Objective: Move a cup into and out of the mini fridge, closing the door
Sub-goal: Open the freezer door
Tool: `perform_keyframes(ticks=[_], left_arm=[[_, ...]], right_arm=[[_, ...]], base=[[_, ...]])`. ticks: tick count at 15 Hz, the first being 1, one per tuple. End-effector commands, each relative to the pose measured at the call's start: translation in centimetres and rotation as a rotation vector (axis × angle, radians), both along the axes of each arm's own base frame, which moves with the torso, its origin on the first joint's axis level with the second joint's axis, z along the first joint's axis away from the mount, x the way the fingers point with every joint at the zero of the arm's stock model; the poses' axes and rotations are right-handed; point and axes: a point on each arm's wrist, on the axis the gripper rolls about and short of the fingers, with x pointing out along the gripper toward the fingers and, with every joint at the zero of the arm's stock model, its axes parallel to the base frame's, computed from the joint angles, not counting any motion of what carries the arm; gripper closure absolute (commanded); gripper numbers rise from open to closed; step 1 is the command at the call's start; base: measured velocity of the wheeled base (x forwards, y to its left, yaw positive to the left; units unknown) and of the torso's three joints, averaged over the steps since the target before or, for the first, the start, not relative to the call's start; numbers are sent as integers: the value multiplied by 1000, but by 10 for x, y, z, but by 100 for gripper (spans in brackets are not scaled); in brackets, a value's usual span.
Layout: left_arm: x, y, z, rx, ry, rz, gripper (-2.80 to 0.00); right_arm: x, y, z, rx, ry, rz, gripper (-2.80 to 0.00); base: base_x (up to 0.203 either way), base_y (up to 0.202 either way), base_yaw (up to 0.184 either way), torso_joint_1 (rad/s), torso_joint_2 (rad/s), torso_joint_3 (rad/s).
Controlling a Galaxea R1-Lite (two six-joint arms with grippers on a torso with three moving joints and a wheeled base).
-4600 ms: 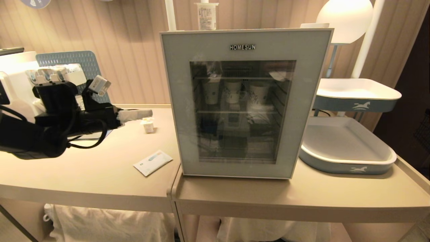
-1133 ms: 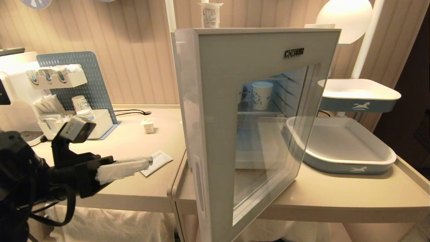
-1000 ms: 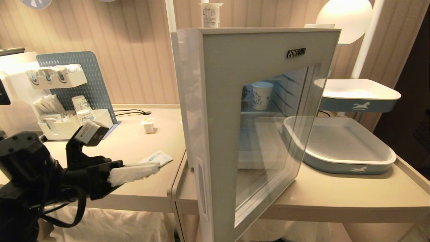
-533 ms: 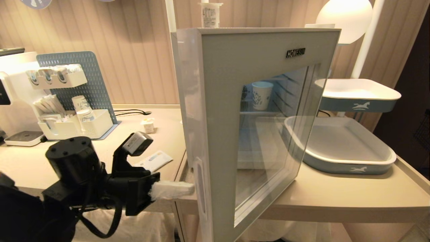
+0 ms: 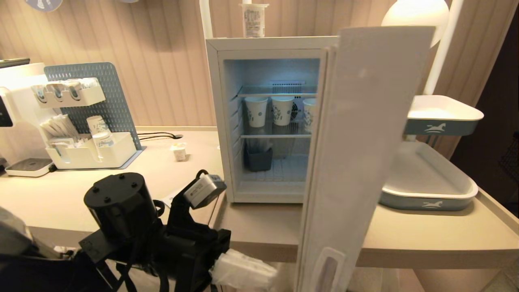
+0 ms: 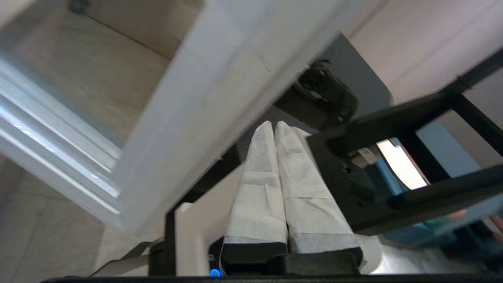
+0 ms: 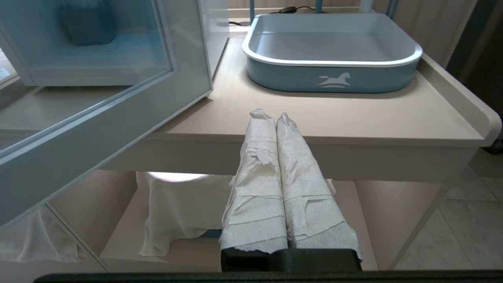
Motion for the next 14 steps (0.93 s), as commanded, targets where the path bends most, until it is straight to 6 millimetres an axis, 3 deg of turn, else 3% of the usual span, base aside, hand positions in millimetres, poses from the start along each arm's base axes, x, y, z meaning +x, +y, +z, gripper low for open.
perform_keyframes(ticks=[1,4,10,14], left_arm=[[-6,-1,3,-8,-10,-24,0],[0,-7,-1,-1,1,-30,0],[-8,-79,-5,-16,-17,-235,0],[-22,-105,-4,-8,-7,-322,0]], right_arm=[[0,0,0,0,3,2,0],[0,0,0,0,3,2,0],[0,0,0,0,3,2,0],[0,0,0,0,3,2,0]], base=[[0,0,0,0,0,0],[0,0,0,0,0,0],[0,0,0,0,0,0],[0,0,0,0,0,0]])
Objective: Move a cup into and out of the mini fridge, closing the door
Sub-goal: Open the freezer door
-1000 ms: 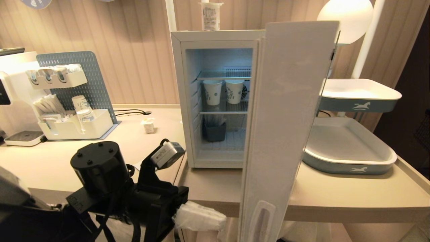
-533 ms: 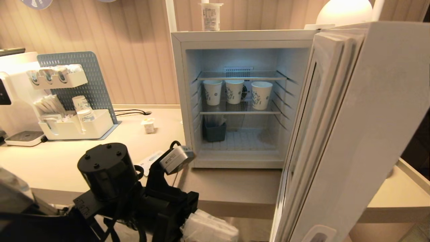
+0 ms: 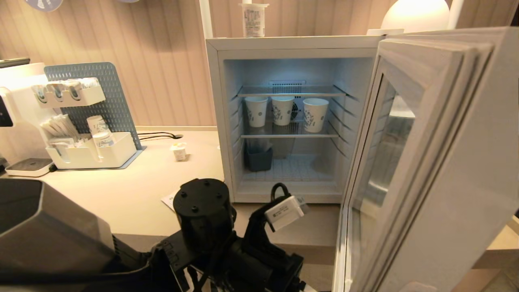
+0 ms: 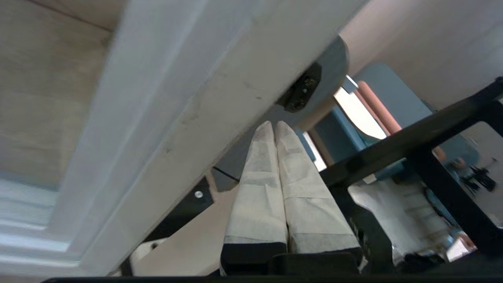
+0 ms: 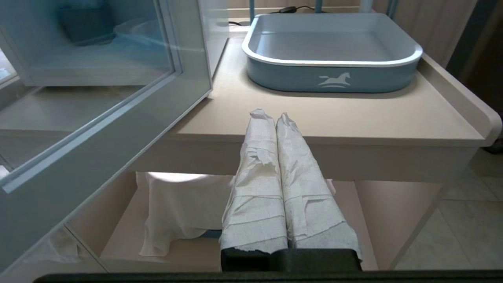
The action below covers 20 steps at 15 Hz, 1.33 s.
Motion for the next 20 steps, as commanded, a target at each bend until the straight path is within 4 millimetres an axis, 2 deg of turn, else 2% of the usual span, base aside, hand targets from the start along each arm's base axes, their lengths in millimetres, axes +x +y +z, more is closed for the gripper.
perform_keyframes(ticks=[1,8,13,17,20], left_arm=[[-7,-10,-5,10,9,-42,0],[-6,-5,-8,15,11,-31,0],[41,13,-20,23,14,114,0],[54,-1,-27,20,11,109,0],[46,-22,-22,24,14,52,0]], right_arm=[[0,0,0,0,2,2,0],[0,0,0,0,2,2,0],[0,0,0,0,2,2,0],[0,0,0,0,2,2,0],[0,0,0,0,2,2,0]], base=[[0,0,0,0,0,0],[0,0,0,0,0,0],[0,0,0,0,0,0],[0,0,0,0,0,0],[0,0,0,0,0,0]])
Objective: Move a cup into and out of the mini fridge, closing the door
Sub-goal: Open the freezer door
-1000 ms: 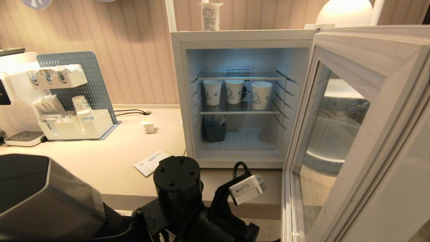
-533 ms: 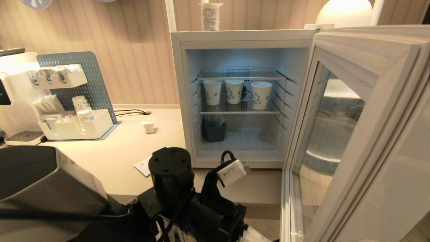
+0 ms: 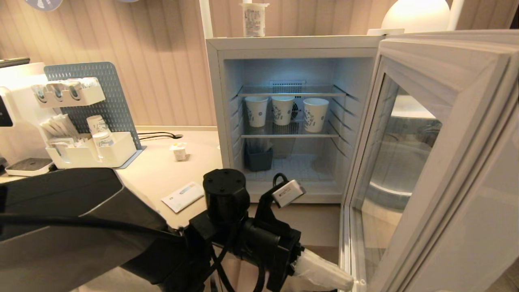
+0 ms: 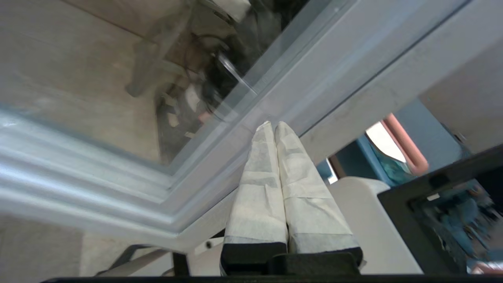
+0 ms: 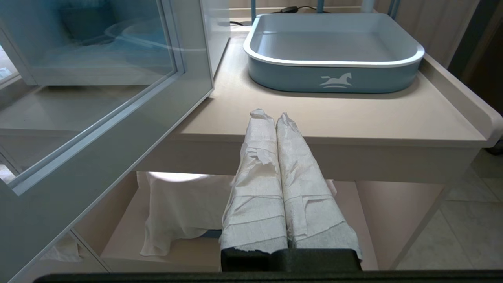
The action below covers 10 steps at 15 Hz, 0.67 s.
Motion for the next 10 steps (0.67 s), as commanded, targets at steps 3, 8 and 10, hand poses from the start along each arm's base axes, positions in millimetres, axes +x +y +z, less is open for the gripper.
perform_keyframes(ticks=[3,8,10], left_arm=[[-27,-24,9,-20,-16,-106,0],[-30,-22,12,-24,-19,-110,0],[-3,1,8,-11,-9,-10,0]], right_arm=[[0,0,0,-1,3,1,0],[0,0,0,-1,4,1,0],[0,0,0,-1,4,1,0]], base=[[0,0,0,0,0,0],[0,0,0,0,0,0],[0,0,0,0,0,0]])
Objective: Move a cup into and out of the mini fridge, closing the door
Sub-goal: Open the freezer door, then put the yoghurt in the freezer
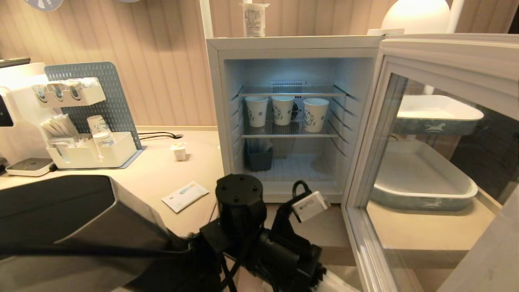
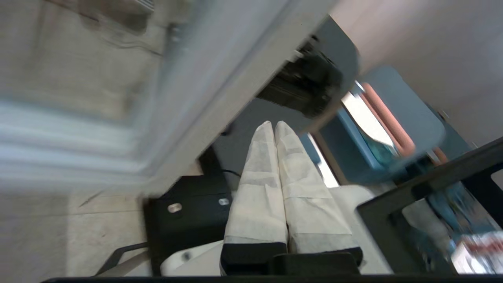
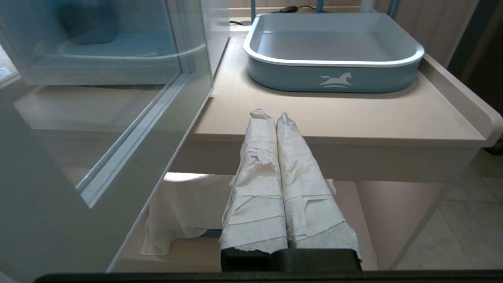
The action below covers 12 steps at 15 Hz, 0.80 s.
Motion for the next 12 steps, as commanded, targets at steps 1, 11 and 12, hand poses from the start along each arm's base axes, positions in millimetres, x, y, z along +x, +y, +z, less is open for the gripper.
perform_keyframes(ticks=[1,11,12], left_arm=[[29,32,2,0,2,115,0],[-119,287,221,-59,-137,1223,0],[-160,286,228,-42,-139,1389,0]], right_arm=[[0,0,0,0,3,1,0],[0,0,0,0,1,1,0],[0,0,0,0,1,1,0]], base=[[0,0,0,0,0,0],[0,0,0,0,0,0],[0,0,0,0,0,0]])
